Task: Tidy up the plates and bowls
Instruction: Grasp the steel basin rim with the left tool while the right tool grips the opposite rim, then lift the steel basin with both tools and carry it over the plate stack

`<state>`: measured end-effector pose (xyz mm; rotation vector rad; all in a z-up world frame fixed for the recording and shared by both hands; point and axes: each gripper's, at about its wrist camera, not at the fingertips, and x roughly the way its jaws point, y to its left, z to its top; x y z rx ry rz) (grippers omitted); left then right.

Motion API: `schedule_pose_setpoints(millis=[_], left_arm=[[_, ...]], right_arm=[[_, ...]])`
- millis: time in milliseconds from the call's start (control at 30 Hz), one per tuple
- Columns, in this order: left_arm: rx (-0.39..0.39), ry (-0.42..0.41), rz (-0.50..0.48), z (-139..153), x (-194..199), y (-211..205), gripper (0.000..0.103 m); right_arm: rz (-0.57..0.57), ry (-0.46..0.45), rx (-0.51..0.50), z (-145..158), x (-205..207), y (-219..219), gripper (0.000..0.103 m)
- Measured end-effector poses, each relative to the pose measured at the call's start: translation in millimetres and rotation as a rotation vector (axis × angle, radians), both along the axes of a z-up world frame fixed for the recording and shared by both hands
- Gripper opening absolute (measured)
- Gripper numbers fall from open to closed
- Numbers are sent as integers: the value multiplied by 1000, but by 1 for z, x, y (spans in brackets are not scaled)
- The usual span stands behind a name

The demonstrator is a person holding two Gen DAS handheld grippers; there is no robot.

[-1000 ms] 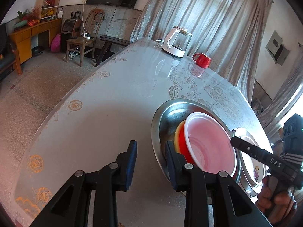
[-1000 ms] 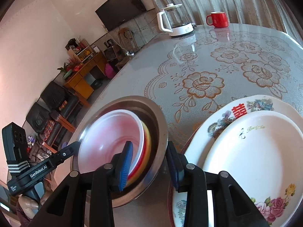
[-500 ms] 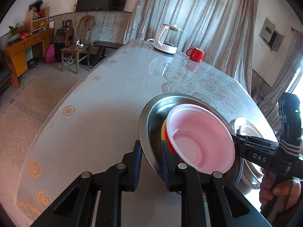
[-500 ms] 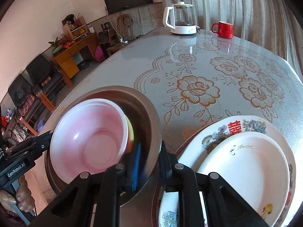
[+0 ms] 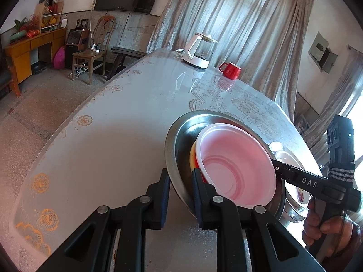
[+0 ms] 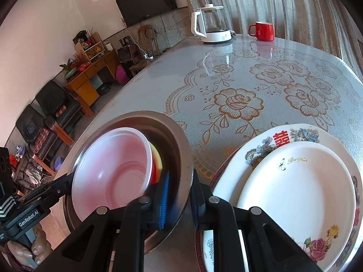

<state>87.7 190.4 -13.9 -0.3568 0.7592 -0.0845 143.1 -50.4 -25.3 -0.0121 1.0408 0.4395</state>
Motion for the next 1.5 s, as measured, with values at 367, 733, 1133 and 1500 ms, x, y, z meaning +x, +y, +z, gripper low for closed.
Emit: schedule_pose_setpoints(millis=[367, 733, 1133, 1500], left_arm=[[15, -63, -27, 26, -15, -15, 19], [13, -103, -136, 46, -4, -63, 20], [-11, -89, -249, 53, 22, -123, 20], [-17, -34, -312, 40, 41, -162, 20]], right_arm=[[-23, -49, 45, 26, -15, -12, 16], [-113, -109, 65, 55, -28, -62, 16], [-239, -148, 53, 73, -37, -127, 16], [-338, -140, 45, 69, -36, -168, 16]])
